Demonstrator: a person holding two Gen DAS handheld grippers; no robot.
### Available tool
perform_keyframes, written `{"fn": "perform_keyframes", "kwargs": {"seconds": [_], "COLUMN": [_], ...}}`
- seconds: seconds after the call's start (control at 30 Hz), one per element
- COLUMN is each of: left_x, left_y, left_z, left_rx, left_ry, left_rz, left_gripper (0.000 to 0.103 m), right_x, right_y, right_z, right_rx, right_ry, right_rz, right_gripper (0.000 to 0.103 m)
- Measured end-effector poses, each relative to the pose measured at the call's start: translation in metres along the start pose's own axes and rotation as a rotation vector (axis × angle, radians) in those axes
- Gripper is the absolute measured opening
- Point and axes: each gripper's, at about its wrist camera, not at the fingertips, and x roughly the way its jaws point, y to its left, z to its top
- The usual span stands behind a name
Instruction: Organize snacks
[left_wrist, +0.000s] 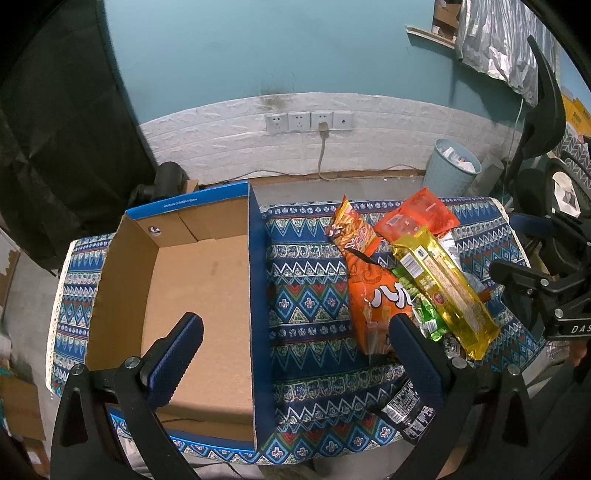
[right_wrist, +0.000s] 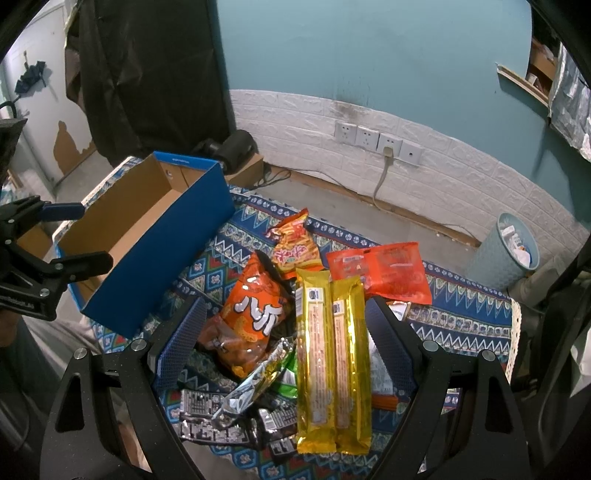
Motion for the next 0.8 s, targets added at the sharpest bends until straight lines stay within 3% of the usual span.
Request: {"fn": "perform_keyframes", "kwargs": {"seconds": [0.8], "left_x": [0.012], "left_y": [-0.012], "left_z": [0.003], "left_rx": [0.021], "left_ry": [0.032], "left_rz": [-0.006], "left_gripper": [0.102], "right_x": [-0.004], "right_y": [-0.018], "right_z": [-0.002], "right_rx": [0.024], "right_ry": [0.009], "right_rz": [0.006], "right_gripper": [0.087]}}
